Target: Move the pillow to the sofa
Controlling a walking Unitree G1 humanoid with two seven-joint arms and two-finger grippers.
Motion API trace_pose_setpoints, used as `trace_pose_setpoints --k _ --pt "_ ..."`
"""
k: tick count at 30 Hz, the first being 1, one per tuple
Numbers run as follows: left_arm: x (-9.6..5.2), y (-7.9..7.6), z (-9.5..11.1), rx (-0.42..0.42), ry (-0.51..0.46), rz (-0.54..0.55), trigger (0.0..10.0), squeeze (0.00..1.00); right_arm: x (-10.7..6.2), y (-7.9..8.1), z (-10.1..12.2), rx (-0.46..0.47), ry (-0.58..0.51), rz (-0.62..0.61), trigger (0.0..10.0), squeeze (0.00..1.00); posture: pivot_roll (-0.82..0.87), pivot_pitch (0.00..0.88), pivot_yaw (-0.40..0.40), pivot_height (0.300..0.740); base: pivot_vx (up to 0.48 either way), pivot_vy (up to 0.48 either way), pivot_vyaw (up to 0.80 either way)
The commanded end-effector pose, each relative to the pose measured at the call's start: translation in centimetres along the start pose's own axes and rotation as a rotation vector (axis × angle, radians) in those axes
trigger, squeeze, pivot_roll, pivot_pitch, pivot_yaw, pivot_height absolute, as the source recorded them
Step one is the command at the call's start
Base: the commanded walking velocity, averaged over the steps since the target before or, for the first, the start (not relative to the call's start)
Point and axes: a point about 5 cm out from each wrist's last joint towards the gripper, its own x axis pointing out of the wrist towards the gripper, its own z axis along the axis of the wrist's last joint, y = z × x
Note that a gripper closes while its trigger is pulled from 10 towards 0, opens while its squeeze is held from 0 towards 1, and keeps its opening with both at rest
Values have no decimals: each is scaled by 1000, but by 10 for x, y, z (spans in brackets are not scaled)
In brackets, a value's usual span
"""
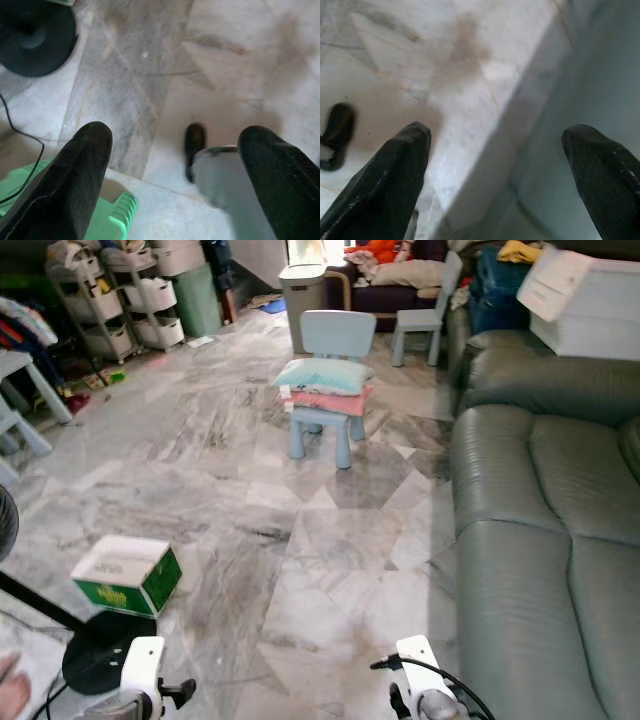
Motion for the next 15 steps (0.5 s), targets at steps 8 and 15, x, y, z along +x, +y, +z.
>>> trace_pose_setpoints --k 8,15 --pt "-1 8 3 17 -5 42 10000 0 2 7 14 -14 -43 29 10000 0 75 0 44 740 312 276 0" --pt "-2 14 16 29 -59 78 10000 0 2 7 15 -24 -41 30 10000 0 78 0 40 740 0 0 0"
